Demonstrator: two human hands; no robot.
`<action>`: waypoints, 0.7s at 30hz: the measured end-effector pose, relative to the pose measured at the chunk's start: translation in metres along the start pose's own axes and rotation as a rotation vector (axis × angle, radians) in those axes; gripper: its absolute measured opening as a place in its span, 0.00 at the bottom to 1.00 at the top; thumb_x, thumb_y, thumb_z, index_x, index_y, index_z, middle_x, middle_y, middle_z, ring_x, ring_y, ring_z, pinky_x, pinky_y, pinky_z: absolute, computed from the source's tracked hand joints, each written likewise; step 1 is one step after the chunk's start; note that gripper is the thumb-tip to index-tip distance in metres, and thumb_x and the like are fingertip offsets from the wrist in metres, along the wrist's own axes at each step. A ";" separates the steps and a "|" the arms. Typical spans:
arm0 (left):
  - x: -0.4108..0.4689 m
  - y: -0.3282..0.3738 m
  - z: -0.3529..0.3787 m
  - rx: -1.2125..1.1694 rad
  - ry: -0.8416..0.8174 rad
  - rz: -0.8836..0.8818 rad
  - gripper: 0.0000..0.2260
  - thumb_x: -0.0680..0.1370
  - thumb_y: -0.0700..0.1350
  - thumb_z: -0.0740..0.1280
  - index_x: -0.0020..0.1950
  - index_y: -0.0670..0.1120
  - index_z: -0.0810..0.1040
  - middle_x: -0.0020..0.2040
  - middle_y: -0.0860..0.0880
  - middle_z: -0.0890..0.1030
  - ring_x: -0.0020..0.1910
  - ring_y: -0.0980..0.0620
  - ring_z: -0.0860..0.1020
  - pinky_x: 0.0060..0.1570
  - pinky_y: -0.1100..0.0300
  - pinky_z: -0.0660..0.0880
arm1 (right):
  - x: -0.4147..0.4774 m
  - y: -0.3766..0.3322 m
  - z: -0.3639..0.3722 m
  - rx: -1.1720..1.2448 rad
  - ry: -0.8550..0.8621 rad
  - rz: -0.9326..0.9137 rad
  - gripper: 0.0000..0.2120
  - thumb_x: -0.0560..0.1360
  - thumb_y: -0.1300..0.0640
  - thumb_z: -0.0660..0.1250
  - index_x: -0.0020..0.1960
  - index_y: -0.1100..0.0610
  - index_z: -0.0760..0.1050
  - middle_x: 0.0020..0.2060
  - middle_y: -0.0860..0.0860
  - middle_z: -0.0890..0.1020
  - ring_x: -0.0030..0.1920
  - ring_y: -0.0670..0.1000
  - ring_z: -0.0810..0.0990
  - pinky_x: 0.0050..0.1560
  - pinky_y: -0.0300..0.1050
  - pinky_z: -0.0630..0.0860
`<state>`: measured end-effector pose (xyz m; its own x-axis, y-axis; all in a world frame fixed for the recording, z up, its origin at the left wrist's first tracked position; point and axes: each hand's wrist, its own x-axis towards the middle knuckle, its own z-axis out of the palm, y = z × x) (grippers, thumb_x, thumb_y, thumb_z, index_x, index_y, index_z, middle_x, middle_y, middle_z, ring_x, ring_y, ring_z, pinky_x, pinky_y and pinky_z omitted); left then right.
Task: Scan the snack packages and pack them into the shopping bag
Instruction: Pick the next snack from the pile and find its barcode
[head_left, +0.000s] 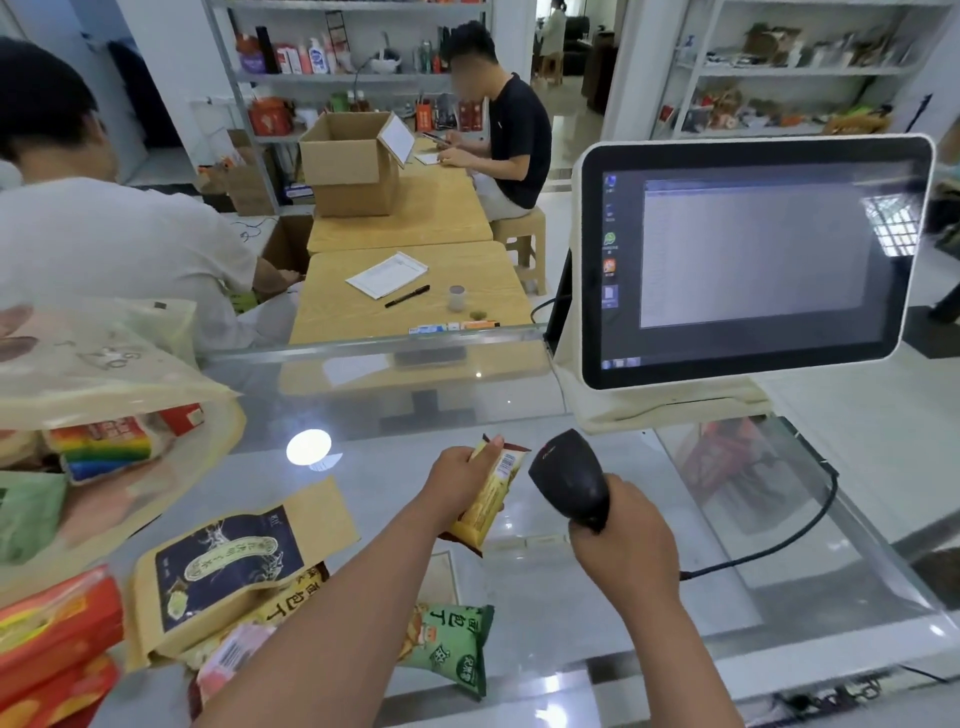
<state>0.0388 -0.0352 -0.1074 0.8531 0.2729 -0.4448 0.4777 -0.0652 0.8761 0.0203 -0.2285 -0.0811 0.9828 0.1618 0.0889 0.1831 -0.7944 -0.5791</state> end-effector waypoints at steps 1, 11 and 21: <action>0.000 0.001 -0.001 0.006 -0.008 -0.003 0.20 0.79 0.57 0.62 0.51 0.41 0.79 0.41 0.43 0.83 0.33 0.48 0.83 0.30 0.61 0.78 | 0.001 -0.001 -0.007 0.015 -0.009 0.002 0.07 0.68 0.60 0.67 0.40 0.52 0.70 0.34 0.46 0.74 0.33 0.45 0.72 0.29 0.38 0.63; 0.000 0.001 -0.003 0.038 -0.043 0.004 0.17 0.81 0.57 0.60 0.48 0.43 0.78 0.40 0.44 0.83 0.32 0.49 0.83 0.29 0.62 0.77 | 0.006 -0.012 -0.035 0.075 -0.113 0.064 0.11 0.66 0.57 0.71 0.33 0.49 0.69 0.27 0.45 0.76 0.31 0.45 0.74 0.28 0.38 0.66; -0.004 0.001 -0.002 0.014 -0.029 0.024 0.16 0.81 0.56 0.59 0.46 0.45 0.77 0.40 0.45 0.82 0.32 0.49 0.82 0.28 0.64 0.76 | 0.005 -0.016 -0.037 0.135 -0.104 0.085 0.13 0.64 0.59 0.72 0.30 0.51 0.68 0.24 0.46 0.74 0.27 0.46 0.71 0.28 0.38 0.65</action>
<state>0.0357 -0.0348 -0.1044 0.8698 0.2433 -0.4292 0.4599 -0.0848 0.8839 0.0226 -0.2366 -0.0411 0.9857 0.1627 -0.0449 0.0881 -0.7231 -0.6851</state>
